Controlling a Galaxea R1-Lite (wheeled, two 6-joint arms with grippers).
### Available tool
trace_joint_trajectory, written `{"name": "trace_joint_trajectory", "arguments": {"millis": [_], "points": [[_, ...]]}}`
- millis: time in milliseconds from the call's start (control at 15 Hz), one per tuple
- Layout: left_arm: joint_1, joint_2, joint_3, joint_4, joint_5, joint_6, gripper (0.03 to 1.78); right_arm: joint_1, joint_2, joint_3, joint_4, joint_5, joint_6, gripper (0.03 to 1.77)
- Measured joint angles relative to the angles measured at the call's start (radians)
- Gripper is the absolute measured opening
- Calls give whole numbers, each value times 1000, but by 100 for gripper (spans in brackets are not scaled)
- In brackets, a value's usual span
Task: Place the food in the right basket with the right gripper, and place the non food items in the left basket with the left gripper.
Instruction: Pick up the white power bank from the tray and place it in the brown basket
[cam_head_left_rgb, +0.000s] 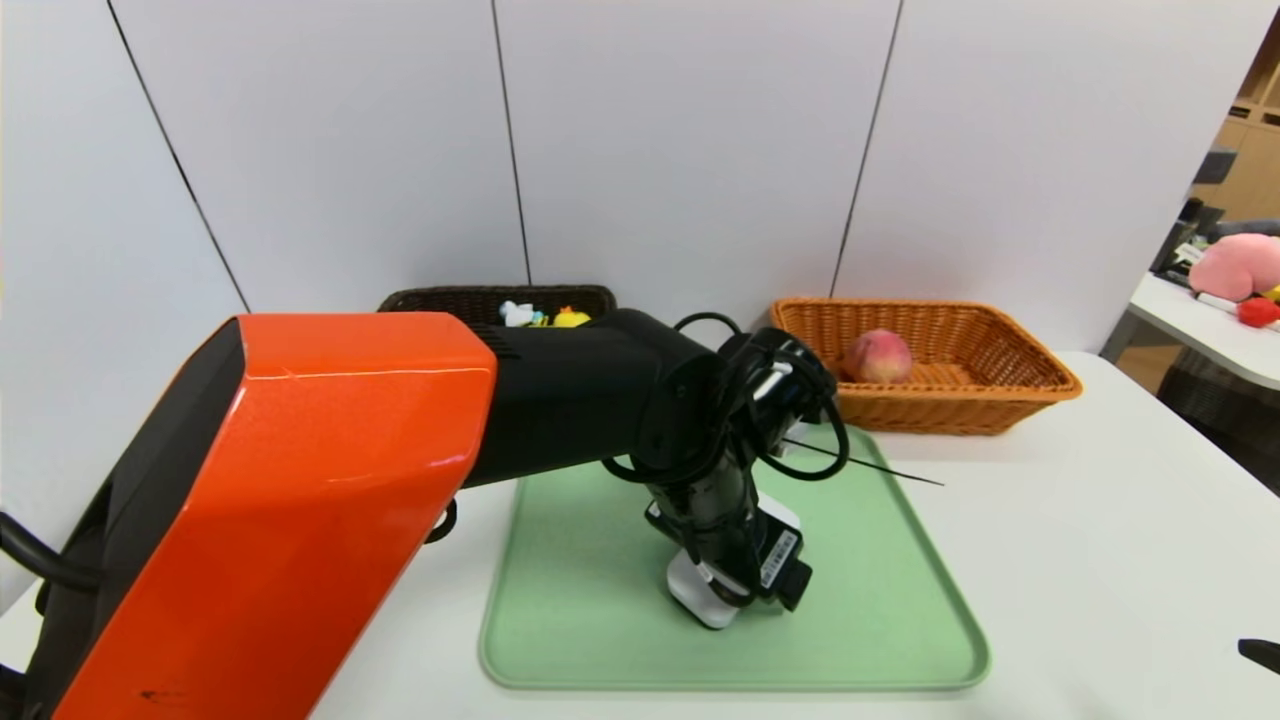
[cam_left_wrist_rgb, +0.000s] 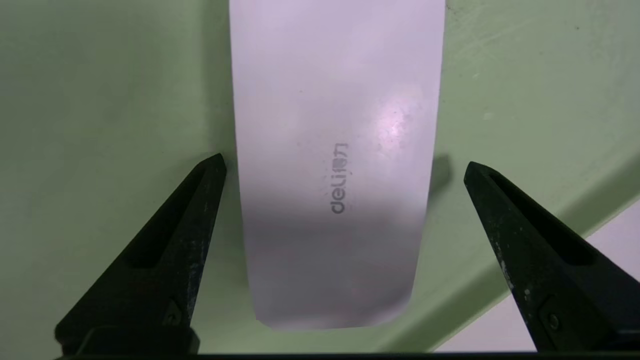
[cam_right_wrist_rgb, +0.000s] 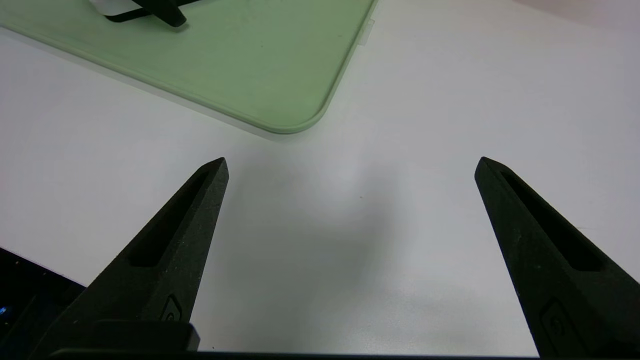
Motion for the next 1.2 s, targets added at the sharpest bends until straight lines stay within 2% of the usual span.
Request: {"name": "trace_joint_trajectory", "arguments": {"millis": [133, 267, 867, 1200], "points": [[5, 1, 0, 4, 3, 0, 131, 0, -2, 0, -1, 0, 0, 170], [3, 1, 0, 5, 2, 0, 106, 0, -5, 0, 1, 0, 0, 170], [1, -23, 12, 27, -1, 7, 101, 0, -32, 6, 13, 0, 0, 170], [-18, -152, 12, 83, 0, 121, 100, 1, -40, 8, 14, 1, -1, 170]]}}
